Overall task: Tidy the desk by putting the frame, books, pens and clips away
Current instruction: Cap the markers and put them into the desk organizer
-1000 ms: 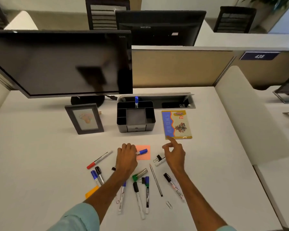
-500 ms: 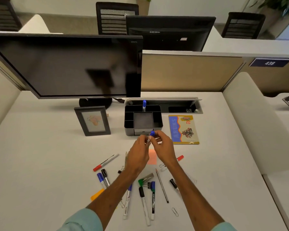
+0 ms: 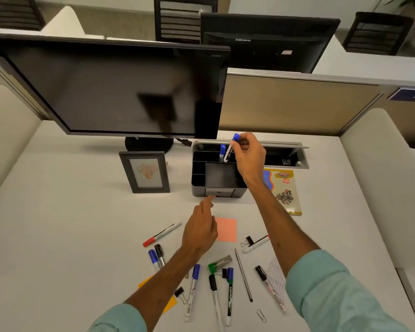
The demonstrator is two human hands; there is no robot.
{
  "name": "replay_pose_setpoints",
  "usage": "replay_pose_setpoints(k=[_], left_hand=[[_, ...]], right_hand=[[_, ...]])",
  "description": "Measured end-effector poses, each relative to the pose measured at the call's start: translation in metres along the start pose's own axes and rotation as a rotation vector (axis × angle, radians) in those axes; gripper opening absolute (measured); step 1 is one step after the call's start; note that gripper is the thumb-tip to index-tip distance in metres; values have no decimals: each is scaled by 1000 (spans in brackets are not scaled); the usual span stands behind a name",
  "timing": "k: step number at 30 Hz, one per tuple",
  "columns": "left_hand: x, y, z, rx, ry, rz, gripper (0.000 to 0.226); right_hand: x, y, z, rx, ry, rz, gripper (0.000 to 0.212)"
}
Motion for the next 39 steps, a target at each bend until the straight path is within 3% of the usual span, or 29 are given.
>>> replay_pose_setpoints(k=[5,12,23,29,39], left_hand=[[-16,-3,3,-33,26,-4,66],[-23,-16,7,-95,57,14,62],[-28,-15,7,-94,77,8,60],[-29,-11,7,-85,71,-3,57],[-25,-1,12,-70,69,-26,52]], right_hand=[[18,-25,-11,-34,-49,75,23],[30,-36,-19,86,-86,16,17],[57,-52,-2,-115,-68,214,22],[69,-52,4,-156,-64,469,23],[64,-38,9,-225,-79,463,22]])
Point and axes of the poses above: each hand's wrist, its own z-axis away from the middle knuckle, its own y-axis out of the back of the hand, x = y × z, the point moved 4 cm from there along -z, towards the middle knuckle, and after that the axes turned 2 degrees about y, right-handed, at the moved point
